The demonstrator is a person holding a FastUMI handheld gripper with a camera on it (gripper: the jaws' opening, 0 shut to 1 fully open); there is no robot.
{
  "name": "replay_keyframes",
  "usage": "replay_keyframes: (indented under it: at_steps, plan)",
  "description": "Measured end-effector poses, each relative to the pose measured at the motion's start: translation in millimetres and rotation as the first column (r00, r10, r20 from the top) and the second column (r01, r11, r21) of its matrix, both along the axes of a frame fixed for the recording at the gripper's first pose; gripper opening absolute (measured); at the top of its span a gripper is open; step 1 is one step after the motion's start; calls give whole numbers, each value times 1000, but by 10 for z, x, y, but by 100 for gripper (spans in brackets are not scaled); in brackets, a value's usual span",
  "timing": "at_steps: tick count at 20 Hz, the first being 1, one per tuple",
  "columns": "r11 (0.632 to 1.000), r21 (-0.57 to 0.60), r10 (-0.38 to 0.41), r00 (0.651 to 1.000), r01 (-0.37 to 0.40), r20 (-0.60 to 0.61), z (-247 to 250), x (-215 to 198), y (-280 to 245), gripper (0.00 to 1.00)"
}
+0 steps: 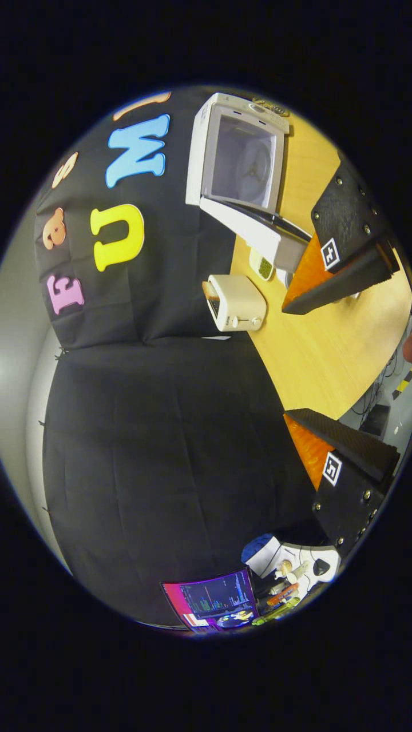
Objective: Open the microwave, put the food inside, and close the microwave door.
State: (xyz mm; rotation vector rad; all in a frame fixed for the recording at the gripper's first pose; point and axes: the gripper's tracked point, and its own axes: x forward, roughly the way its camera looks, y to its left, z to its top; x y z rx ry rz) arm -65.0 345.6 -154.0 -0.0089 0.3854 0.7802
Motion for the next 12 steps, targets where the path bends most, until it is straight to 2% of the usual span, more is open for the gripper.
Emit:
replay_keyframes:
  at_steps: [5, 12]
  plan:
    - [991, 47, -130, 989, 127, 64, 368, 319, -705, 100]
    - [947, 16, -320, 946, 320, 57, 315, 577, -1805, 100]
